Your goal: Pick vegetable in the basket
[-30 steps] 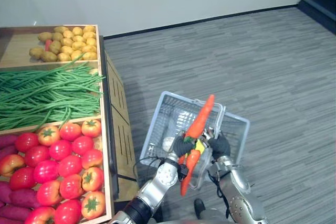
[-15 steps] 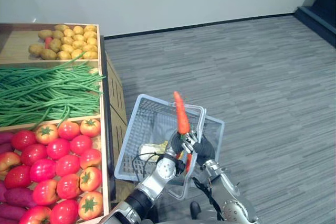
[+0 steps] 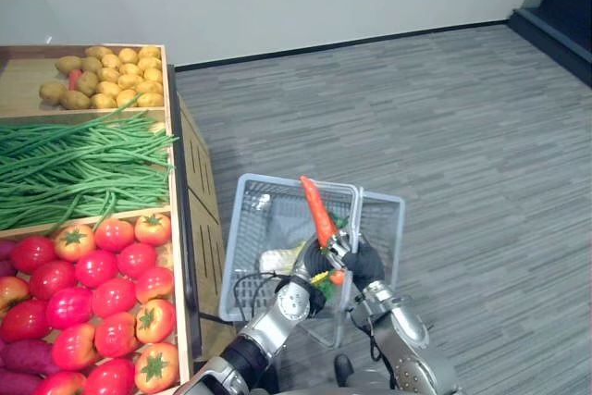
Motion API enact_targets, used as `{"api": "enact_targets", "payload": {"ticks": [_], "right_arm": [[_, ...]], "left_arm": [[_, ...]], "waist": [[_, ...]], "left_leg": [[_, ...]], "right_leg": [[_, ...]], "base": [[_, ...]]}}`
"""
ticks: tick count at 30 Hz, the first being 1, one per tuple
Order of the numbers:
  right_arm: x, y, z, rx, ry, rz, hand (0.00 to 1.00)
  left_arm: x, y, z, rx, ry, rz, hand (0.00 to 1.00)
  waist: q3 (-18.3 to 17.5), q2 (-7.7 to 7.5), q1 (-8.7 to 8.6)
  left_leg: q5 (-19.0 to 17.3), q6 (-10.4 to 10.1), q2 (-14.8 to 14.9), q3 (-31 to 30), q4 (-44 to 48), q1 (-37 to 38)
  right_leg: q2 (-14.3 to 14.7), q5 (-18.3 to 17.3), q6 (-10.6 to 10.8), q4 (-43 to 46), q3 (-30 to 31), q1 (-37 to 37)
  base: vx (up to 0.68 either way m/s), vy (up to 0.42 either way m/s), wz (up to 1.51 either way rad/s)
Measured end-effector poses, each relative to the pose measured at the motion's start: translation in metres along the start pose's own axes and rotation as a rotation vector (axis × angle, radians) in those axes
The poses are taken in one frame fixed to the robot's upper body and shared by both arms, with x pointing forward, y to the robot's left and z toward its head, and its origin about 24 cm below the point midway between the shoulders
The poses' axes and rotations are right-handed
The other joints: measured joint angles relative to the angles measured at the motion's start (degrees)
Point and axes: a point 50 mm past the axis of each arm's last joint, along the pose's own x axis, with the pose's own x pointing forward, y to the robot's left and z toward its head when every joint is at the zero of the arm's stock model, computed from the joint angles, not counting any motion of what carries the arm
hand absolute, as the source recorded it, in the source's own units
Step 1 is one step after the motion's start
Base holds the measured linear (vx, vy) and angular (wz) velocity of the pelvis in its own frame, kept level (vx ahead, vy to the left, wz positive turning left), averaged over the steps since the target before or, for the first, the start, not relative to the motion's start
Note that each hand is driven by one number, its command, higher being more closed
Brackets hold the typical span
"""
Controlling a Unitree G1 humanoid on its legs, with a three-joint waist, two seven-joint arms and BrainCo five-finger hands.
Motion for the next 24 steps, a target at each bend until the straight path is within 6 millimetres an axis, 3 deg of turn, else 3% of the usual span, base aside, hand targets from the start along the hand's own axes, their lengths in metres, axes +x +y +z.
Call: {"api": "enact_targets", "payload": {"ticks": [11,19,24], "right_arm": [[-0.016,-0.06,0.021,-0.152,-0.063,-0.272,1.0],[-0.031,-0.078,0.019,-0.159,-0.043,-0.349,1.0],[-0.05,-0.096,0.018,-0.199,-0.014,-0.422,1.0]], "left_arm": [[-0.025,0.034,-0.021,-0.123,0.056,0.087,0.0],[-0.044,0.066,-0.02,-0.186,0.022,0.253,0.0],[-0.074,0.088,-0.049,-0.273,0.122,0.385,0.0]], "waist": [[-0.8,1.28,0.03],[-1.8,2.94,0.31],[-2.0,3.27,1.49]], "left_leg": [[0.0,0.0,0.0,-0.4,-0.2,0.3],[0.0,0.0,-0.2,-2.0,-0.5,0.3],[0.0,0.0,-0.3,-3.0,-0.5,0.8]], "right_leg": [[-0.1,0.1,0.1,-0.5,-0.9,0.7],[0.1,-0.1,0.3,-0.6,-2.5,1.3],[-0.1,-0.3,0.4,-0.6,-3.7,2.2]], "base": [[0.0,-0.014,0.01],[-0.01,-0.029,0.08],[-0.01,-0.019,0.1]]}}
